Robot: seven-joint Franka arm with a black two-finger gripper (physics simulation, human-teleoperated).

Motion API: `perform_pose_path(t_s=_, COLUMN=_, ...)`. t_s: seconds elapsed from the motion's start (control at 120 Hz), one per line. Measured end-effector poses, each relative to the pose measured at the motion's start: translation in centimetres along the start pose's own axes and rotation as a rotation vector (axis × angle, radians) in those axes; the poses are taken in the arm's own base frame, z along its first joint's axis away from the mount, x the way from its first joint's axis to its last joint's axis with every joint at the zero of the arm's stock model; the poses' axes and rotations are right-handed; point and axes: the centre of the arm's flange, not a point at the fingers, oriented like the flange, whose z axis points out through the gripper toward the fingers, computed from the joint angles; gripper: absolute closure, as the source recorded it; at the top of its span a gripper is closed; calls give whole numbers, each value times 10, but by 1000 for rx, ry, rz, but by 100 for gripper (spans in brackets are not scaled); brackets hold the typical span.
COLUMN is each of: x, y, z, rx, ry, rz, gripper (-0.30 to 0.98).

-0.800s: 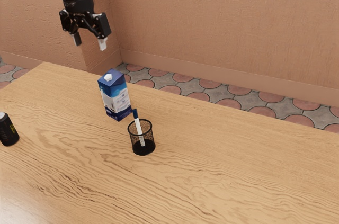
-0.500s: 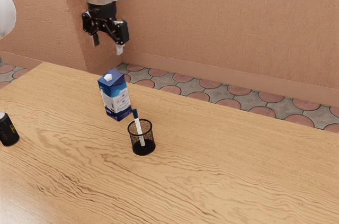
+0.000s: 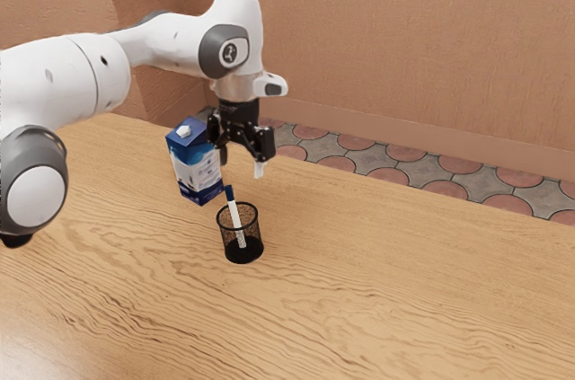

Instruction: Take the marker out of the pen holder and place it to the left of the pen holder.

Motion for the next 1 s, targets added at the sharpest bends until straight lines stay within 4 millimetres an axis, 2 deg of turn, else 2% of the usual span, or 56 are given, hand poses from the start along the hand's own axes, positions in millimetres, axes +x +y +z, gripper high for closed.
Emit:
perform_pose_path(t_s=0.25, x=-10, y=-27, z=38, rx=-75, ry=-145, rz=-60, gripper=0)
perform_pose_path(t_s=0.442, x=-16, y=-35, z=60, rx=-104, ry=-205, rz=-84, gripper=4)
perform_pose_path(t_s=0.658, x=-6, y=-51, z=69, rx=-117, ry=-159, rz=-115, gripper=6)
perform_pose_path(t_s=0.8, x=2, y=-54, z=69, rx=-114, ry=-98, rz=-123, gripper=8)
perform_pose_path(t_s=1.0, x=9, y=-54, z=66, rx=-117, ry=-44, rz=-129, gripper=24)
